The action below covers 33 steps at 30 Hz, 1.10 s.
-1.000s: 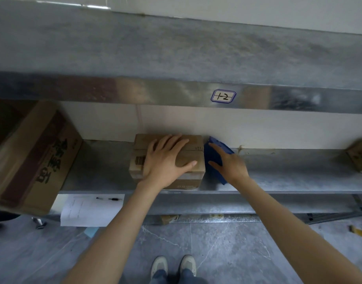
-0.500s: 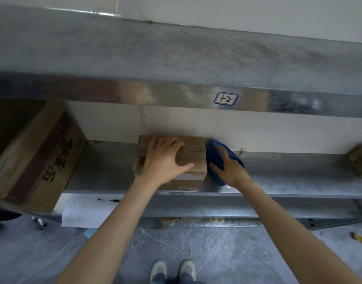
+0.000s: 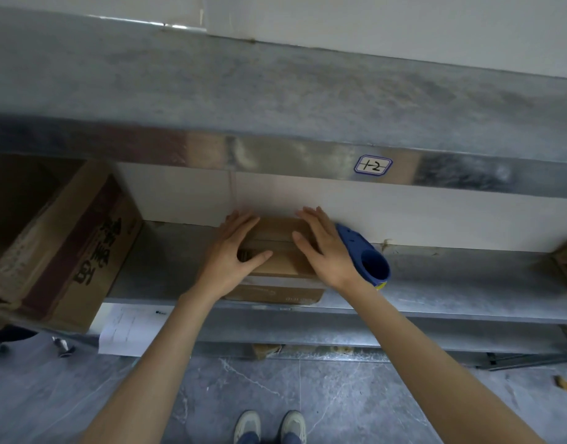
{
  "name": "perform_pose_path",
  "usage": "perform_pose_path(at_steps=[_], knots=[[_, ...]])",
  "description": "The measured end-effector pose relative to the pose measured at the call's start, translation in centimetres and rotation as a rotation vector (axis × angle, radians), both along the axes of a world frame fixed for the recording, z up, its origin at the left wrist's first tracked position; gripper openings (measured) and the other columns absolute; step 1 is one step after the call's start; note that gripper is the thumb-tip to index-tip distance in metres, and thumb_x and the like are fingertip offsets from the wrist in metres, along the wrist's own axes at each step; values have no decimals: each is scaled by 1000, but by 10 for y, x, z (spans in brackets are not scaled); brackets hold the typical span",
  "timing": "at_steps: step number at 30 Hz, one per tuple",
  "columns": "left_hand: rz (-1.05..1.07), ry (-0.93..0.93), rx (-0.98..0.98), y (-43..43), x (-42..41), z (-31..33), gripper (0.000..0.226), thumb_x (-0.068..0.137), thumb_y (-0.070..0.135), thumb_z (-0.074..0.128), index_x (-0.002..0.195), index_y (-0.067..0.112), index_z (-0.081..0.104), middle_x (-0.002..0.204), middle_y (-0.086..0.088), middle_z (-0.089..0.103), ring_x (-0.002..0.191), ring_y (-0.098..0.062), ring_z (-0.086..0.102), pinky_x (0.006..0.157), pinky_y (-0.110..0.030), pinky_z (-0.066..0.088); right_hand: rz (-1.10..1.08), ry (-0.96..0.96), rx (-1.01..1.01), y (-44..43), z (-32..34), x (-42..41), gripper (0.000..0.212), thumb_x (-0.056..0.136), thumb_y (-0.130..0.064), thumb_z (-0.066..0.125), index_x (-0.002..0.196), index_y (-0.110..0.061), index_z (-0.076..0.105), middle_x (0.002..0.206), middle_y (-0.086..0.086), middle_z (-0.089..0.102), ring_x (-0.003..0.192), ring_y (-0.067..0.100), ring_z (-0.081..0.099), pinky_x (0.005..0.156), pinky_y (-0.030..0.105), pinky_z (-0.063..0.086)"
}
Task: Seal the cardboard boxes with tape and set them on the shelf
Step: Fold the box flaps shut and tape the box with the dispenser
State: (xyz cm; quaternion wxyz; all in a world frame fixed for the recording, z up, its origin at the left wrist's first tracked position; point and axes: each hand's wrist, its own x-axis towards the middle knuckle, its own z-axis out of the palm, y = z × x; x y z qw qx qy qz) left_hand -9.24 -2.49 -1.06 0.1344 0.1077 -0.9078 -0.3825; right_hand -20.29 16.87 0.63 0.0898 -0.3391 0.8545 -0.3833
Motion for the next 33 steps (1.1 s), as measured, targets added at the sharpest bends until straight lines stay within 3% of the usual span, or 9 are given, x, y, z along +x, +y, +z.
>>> perform_pose_path(at_steps=[7, 10, 13, 16, 19, 23, 25, 28, 33], knots=[[47, 70, 118, -1, 0, -11, 82, 75, 60, 67, 147, 25, 46, 156, 9, 36, 147, 1, 16, 120, -27, 15, -22, -115, -122, 0, -14, -1, 45, 102, -42, 43, 146, -32, 44, 156, -15, 32, 148, 2, 9, 123, 40, 10], [-10, 95, -161, -4, 0, -15, 73, 87, 67, 55, 146, 25, 49, 154, 11, 39, 147, -6, 15, 121, -31, 5, 54, 7, -19, 2, -13, 0, 49, 100, -55, 31, 145, -41, 41, 158, -15, 29, 150, 5, 2, 123, 35, -1], [-136, 136, -416, -9, 1, -18, 66, 97, 66, 34, 146, 23, 49, 155, 10, 37, 149, -13, 15, 123, -48, 5, 248, 287, 257, 7, -9, -3, 53, 99, -61, 13, 150, -51, 24, 161, -14, 20, 152, 13, -6, 119, 44, -14], [-199, 132, -464, -12, 0, -17, 67, 100, 63, 27, 148, 20, 46, 156, 4, 38, 150, -20, 20, 122, -55, 14, 363, 378, 400, 7, -5, -9, 55, 98, -64, 5, 151, -52, 10, 164, -15, 9, 151, 15, -10, 116, 50, -20], [-176, 126, -427, -11, 0, -18, 67, 99, 63, 31, 148, 20, 46, 156, 7, 38, 150, -18, 21, 121, -53, 19, 349, 370, 397, 6, -6, -9, 58, 96, -66, 4, 152, -50, 9, 164, -15, 9, 151, 13, -8, 118, 49, -17], [-33, 111, -133, -3, -2, -17, 64, 90, 61, 47, 143, 24, 53, 150, 19, 39, 145, -5, 21, 120, -20, 6, 131, 139, 133, 4, -13, -5, 62, 96, -63, 20, 152, -38, 29, 160, -15, 24, 150, 6, 2, 123, 44, 2], [29, 119, 19, 0, -4, -15, 61, 88, 54, 60, 140, 22, 55, 148, 18, 41, 143, -2, 23, 114, -11, 7, 28, -12, -29, 2, -15, -3, 57, 97, -58, 34, 147, -32, 42, 158, -16, 29, 150, 3, 7, 123, 40, 8], [64, 129, 160, 1, -5, -13, 52, 89, 32, 72, 139, 23, 57, 150, 14, 44, 143, 0, 22, 114, -13, 11, -51, -175, -194, -1, -17, 0, 43, 101, -40, 50, 142, -29, 50, 157, -17, 30, 148, 0, 10, 120, 29, 14], [88, 153, 309, 1, -4, -12, 53, 87, 20, 76, 137, 24, 58, 153, 10, 42, 148, -4, 21, 119, -27, 18, -187, -462, -419, 0, -16, 6, 43, 102, -31, 49, 145, -34, 44, 157, -20, 28, 141, -6, 23, 110, 15, 23]])
